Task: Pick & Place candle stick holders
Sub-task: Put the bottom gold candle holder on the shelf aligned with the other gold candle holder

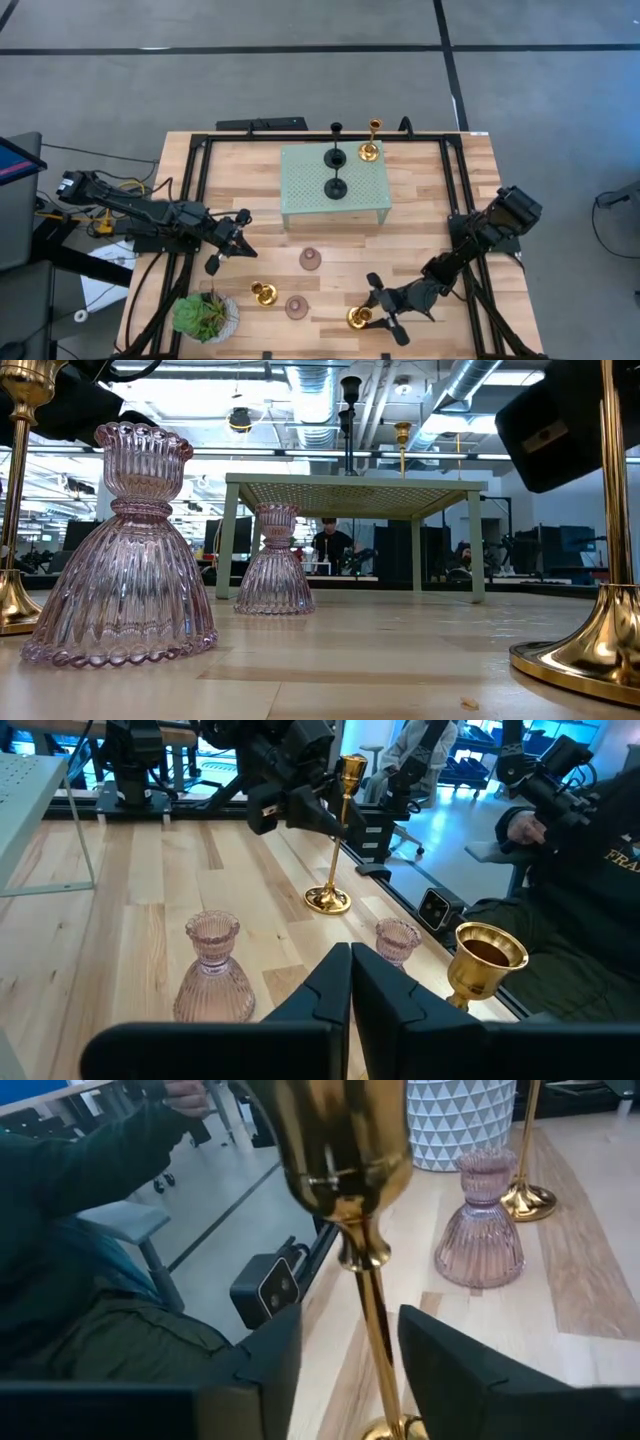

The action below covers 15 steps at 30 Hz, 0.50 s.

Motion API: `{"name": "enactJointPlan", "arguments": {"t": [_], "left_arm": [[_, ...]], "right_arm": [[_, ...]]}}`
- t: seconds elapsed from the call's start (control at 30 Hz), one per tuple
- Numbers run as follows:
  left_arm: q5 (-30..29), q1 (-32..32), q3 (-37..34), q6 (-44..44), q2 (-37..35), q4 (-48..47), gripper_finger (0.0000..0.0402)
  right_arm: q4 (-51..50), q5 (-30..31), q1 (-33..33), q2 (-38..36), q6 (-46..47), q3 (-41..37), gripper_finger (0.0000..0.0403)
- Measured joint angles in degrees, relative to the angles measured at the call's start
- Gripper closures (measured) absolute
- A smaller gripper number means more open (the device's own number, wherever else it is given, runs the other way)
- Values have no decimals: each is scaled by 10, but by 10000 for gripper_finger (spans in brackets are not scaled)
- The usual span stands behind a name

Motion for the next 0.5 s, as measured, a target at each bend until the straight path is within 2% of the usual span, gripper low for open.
{"name": "enactJointPlan", "arguments": {"t": [0.5], "left_arm": [[0, 0, 0, 0, 0, 0, 390]], "right_arm": [[2, 0, 0, 0, -2, 1, 375]]}}
